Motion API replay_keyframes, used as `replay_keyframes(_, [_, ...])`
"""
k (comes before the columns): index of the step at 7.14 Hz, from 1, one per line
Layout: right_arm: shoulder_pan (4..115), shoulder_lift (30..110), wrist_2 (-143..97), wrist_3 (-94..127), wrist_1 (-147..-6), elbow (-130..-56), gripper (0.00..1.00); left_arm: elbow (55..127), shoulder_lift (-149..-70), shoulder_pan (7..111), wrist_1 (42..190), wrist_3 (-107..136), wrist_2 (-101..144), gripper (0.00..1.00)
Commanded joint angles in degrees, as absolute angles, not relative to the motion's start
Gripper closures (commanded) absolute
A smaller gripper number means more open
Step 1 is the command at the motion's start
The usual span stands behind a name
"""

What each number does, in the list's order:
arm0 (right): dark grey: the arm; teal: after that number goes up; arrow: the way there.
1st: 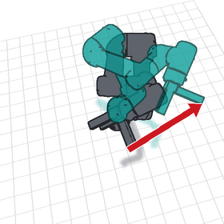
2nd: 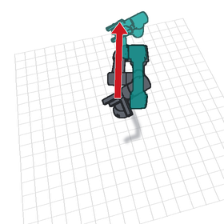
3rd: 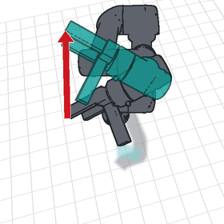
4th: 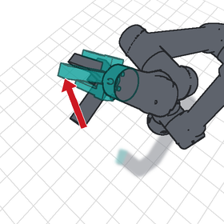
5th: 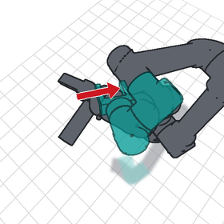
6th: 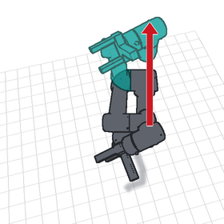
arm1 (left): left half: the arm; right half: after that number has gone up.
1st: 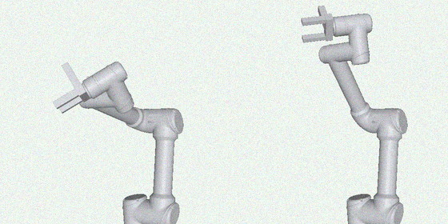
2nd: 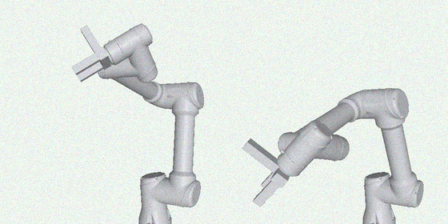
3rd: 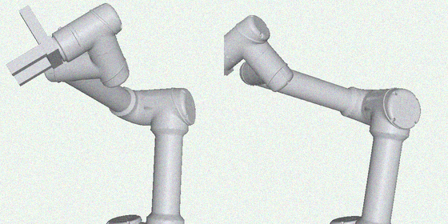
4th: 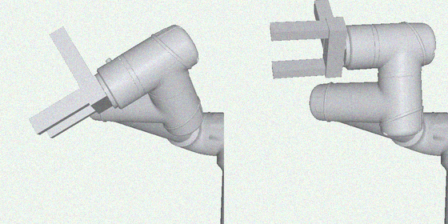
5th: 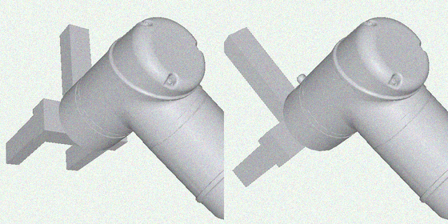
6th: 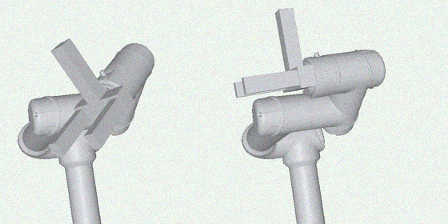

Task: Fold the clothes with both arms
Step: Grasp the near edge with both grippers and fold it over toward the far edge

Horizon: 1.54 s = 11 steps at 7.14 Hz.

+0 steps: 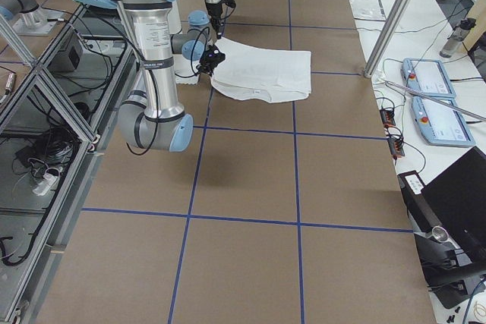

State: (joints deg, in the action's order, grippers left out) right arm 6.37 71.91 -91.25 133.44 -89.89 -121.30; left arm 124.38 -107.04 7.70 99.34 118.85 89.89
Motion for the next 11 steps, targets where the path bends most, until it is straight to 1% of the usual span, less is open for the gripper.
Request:
replay_keyframes(1, [5.27, 72.42, -91.23, 134.21, -97.60, -129.33, 1.00, 131.02, -107.22, 6.59, 97.12, 121.02, 89.91, 1.00])
replay_keyframes(2, [8.06, 71.81, -91.23, 134.21, -100.60, -131.11, 1.00, 130.44, -108.53, 7.72, 97.12, 119.98, 89.91, 1.00])
replay_keyframes(3, [11.57, 69.20, -91.06, 133.60, -100.72, -130.18, 1.00, 128.78, -111.85, 12.43, 97.21, 113.71, 90.09, 1.00])
replay_keyframes(4, [17.26, 65.17, -91.40, 131.51, -100.64, -127.29, 1.00, 125.45, -114.06, 17.27, 97.21, 108.86, 90.17, 1.00])
replay_keyframes(6, [26.15, 58.92, -92.81, 121.51, -100.46, -118.26, 1.00, 118.52, -116.62, 26.85, 98.25, 98.05, 90.44, 1.00])
replay_keyframes(7, [29.41, 56.10, -94.90, 118.85, -100.37, -113.78, 1.00, 113.60, -118.02, 30.46, 101.39, 95.48, 90.53, 1.00])
replay_keyframes(8, [30.84, 54.33, -95.18, 114.22, -100.11, -108.95, 1.00, 109.47, -118.56, 31.89, 104.91, 94.75, 90.53, 1.00])
replay_keyframes(9, [32.33, 52.92, -95.19, 112.69, -97.24, -104.20, 1.00, 104.20, -120.74, 32.34, 108.77, 94.75, 90.44, 1.00])
replay_keyframes(10, [33.56, 51.52, -95.36, 111.89, -92.07, -98.32, 1.00, 97.63, -123.81, 32.87, 112.81, 94.75, 90.44, 1.00])
replay_keyframes(11, [35.49, 51.16, -97.45, 109.62, -88.37, -94.09, 1.00, 92.69, -125.14, 34.35, 116.42, 94.75, 90.44, 1.00])
